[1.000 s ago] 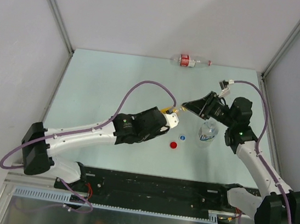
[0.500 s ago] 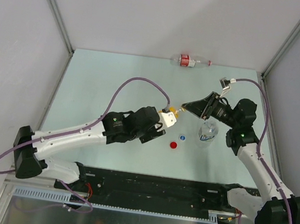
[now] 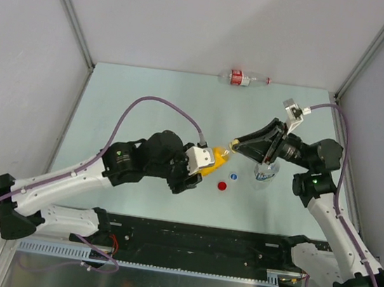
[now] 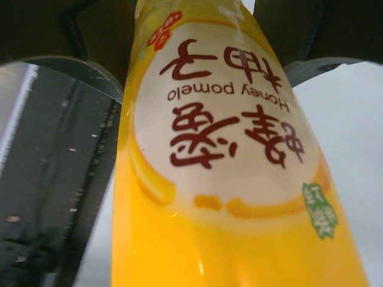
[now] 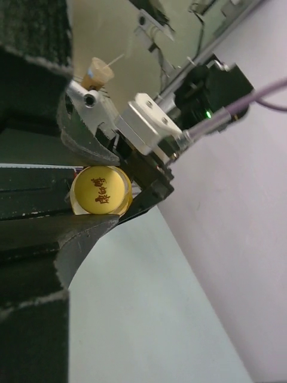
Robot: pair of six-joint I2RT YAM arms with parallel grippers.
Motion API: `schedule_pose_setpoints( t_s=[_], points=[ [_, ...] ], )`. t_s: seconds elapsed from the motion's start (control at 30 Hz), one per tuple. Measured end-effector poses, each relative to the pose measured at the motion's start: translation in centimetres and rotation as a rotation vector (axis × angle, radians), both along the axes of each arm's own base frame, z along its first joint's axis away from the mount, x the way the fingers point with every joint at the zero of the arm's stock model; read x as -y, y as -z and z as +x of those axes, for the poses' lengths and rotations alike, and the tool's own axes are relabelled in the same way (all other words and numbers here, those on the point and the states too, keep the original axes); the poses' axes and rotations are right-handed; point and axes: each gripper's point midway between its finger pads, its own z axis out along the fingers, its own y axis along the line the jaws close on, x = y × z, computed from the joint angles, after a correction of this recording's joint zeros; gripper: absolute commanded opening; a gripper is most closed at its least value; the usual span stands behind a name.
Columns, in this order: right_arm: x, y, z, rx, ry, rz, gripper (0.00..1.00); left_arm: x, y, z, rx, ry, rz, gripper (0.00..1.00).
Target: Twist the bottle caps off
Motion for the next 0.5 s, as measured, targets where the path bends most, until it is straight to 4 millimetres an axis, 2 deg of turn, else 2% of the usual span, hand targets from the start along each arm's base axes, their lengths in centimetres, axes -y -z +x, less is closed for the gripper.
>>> schedule_pose_setpoints(
  t_s=[0.17,0.5],
  points=[
    [-0.2,-1.7,-2.8,0.121,-0.082,0.010,0.00,0.8,-0.9,-2.9,-0.088,0.142,-0.078,0.00],
    [-0.3,-4.5,-8.9,0.370,-0.203,0.041,0.08,1.4,-2.9,-8.7,-0.230,0.453,-0.214,0.00]
  ],
)
